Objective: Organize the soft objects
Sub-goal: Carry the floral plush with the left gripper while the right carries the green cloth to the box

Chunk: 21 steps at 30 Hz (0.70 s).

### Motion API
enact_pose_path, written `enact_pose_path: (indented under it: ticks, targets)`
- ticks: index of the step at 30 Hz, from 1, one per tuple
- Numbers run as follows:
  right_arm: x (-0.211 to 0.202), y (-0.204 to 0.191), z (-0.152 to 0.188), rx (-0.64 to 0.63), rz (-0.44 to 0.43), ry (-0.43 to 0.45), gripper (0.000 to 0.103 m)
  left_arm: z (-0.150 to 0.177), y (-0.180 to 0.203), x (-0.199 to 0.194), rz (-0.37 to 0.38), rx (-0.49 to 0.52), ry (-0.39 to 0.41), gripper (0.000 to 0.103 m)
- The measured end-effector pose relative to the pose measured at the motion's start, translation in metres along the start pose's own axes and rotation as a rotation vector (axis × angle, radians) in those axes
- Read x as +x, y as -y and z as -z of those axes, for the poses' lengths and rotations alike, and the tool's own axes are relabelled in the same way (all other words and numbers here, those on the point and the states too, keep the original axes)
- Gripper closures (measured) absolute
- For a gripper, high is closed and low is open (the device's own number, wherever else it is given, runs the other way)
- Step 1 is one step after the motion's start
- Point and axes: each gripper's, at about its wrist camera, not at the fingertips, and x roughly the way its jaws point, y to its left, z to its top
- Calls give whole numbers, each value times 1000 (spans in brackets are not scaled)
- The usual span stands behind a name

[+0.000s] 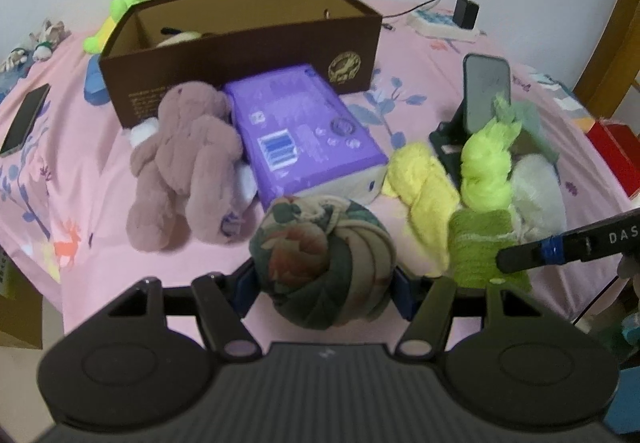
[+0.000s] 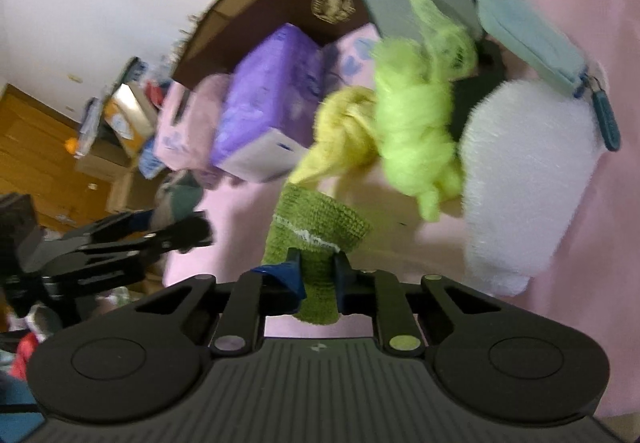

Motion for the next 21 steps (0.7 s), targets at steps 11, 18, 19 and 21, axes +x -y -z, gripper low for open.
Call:
enact_pose_path:
  ticks: [11, 18, 19, 21]
  targets:
    - [-11, -25, -23, -1, -139, 113, 103, -28, -3, -14, 69, -6, 72, 38]
    - [-4, -49, -58, -41, -150, 177, 103, -59, -18, -19, 63, -2, 149, 38]
    - [-2, -54, -64, -48, -149, 185, 103, -65, -21, -20, 60, -4, 162, 38]
    - [2, -61, -74, -61, -149, 202, 103, -74, -26, -23, 52, -7, 189, 38]
